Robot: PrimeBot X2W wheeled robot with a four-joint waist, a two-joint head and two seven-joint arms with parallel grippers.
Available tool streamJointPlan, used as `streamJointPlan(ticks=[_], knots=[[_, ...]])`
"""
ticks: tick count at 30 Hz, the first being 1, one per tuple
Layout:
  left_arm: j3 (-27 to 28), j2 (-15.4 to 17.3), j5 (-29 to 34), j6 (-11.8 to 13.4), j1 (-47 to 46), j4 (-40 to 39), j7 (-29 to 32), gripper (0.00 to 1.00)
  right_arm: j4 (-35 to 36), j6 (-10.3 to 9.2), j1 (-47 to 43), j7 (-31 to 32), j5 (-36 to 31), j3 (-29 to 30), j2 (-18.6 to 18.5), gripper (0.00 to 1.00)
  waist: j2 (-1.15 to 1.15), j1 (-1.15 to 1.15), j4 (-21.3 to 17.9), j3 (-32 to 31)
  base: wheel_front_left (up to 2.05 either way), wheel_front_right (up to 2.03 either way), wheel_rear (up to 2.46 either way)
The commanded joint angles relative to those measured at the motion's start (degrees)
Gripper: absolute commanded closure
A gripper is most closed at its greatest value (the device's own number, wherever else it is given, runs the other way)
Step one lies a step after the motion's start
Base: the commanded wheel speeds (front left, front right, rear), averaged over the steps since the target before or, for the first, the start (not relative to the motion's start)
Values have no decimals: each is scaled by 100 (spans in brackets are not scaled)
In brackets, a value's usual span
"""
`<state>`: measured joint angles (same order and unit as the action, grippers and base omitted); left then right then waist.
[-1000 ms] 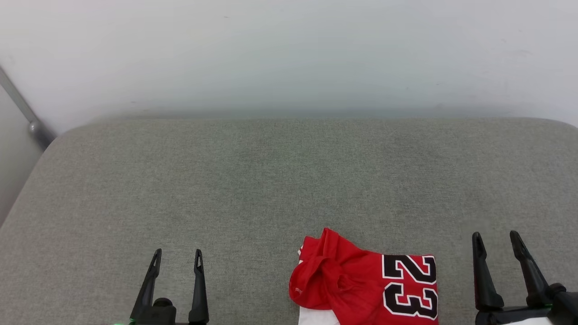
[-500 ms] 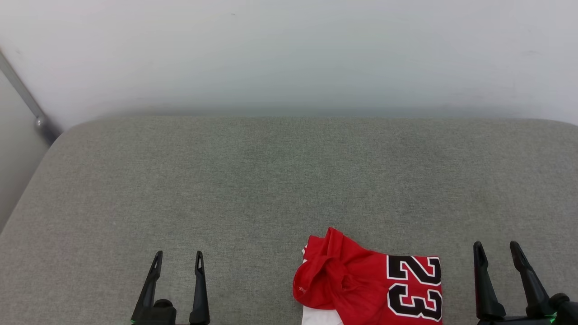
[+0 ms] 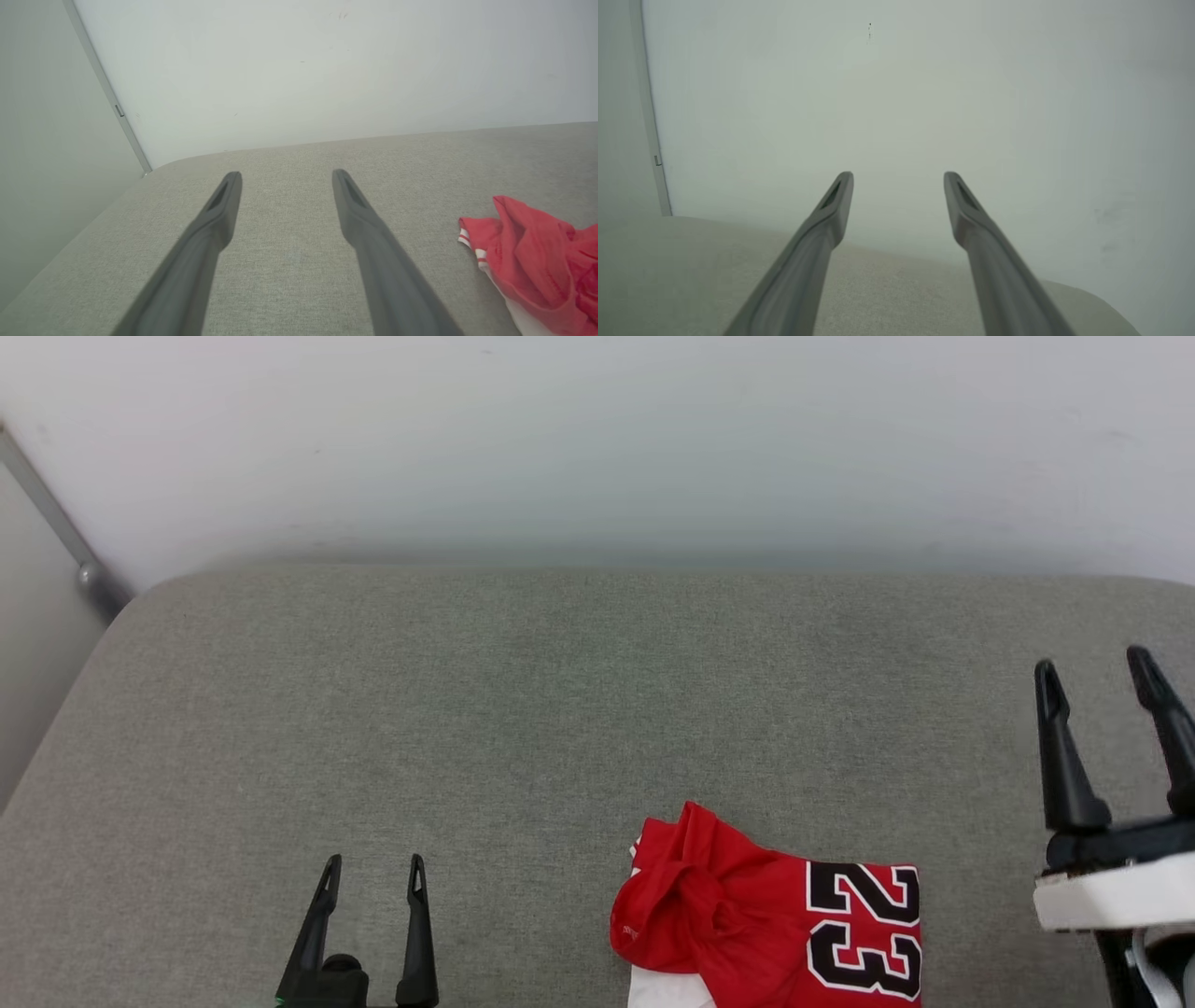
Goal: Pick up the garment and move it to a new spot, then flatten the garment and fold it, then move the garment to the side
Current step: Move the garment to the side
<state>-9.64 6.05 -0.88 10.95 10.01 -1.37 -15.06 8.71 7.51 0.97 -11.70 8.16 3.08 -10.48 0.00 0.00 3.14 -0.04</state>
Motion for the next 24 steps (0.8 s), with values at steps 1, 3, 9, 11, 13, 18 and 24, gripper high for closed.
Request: streamJointPlan(ticks=[1, 3, 9, 11, 13, 18, 24], knots=[[-2, -21, 22, -8, -40, 11, -14, 0, 78, -4, 174, 345, 142, -88, -115, 0, 0, 0, 8, 6, 0, 0, 0], [5, -32, 21, -4, -55, -3, -13, 0, 236, -4, 350, 1055, 288, -286, -452, 0, 0, 0, 13, 40, 0, 0, 0], [27, -47, 24, -34, -112, -22, -13, 0, 356, -5, 639, 3607, 1469, -846, -1437, 0, 0, 0, 6, 163, 0, 0, 0], [29, -48, 27, -46, -145, -26, -14, 0, 352, -5, 650, 4390, 1961, -959, -1747, 0, 0, 0, 4, 209, 0, 0, 0], [37, -54, 31, -57, -191, -32, -14, 0, 297, -5, 613, 5064, 2463, -1041, -1974, 0, 0, 0, 2, 261, 0, 0, 0], [22, -68, 35, -100, -291, -36, -14, 0, 75, -4, 381, 6221, 3407, -1258, -2439, 0, 0, 0, 27, 430, 0, 0, 0], [0, -88, 45, -154, -470, -61, -14, 0, -439, -4, 98, 6807, 4120, -1148, -2326, 0, 0, 0, 152, 735, 0, 0, 0]])
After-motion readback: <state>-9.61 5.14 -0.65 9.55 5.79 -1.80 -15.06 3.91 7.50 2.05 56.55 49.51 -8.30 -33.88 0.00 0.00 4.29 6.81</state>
